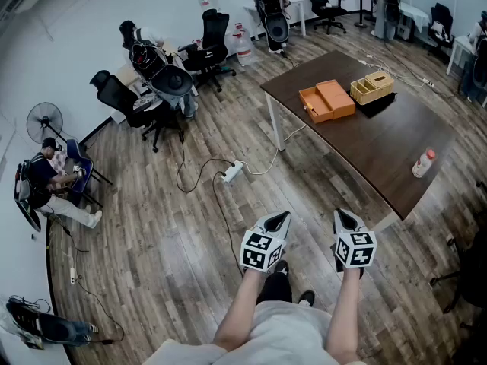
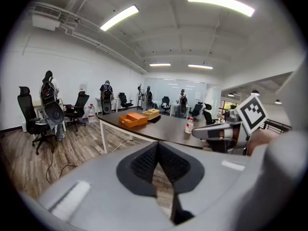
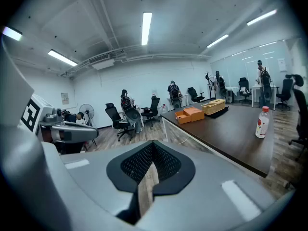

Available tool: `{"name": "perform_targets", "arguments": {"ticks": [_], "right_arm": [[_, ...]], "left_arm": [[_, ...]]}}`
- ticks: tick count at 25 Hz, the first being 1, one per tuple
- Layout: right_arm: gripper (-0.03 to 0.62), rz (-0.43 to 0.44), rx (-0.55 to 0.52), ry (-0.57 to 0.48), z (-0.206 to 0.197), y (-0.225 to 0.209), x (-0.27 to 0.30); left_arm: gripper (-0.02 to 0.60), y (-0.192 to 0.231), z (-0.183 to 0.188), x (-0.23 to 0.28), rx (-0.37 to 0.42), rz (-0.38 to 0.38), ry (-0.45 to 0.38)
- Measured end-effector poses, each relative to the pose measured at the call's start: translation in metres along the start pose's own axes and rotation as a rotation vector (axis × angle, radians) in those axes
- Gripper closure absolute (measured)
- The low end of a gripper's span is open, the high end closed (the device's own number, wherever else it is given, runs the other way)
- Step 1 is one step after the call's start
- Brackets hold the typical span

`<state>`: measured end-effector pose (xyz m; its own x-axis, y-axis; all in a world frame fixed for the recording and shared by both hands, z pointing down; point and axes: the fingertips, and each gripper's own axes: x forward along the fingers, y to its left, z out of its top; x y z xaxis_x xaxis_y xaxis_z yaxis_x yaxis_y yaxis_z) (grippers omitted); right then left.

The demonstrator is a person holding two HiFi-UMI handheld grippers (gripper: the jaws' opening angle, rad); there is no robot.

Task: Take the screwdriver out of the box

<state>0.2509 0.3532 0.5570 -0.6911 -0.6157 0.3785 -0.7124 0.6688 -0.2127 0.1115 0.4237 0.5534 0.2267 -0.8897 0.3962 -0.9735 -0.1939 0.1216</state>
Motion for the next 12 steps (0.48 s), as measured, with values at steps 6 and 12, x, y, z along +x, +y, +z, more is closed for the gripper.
{"name": "perform_targets", "arguments": {"ticks": [6,12], "right_arm": [[0.594,-0.018,0.001,-0.003,0.013,-0.010,0.038],[0.594,-0.012,0.013,0.035,0.041,-0.008,0.083]], "left_arm": [[0.528,0.030,0.009,0.028,0.019,-0.019,0.004],[0.528,0.090,0.062,0.056,-0.027,-0.041,-0.003]]}}
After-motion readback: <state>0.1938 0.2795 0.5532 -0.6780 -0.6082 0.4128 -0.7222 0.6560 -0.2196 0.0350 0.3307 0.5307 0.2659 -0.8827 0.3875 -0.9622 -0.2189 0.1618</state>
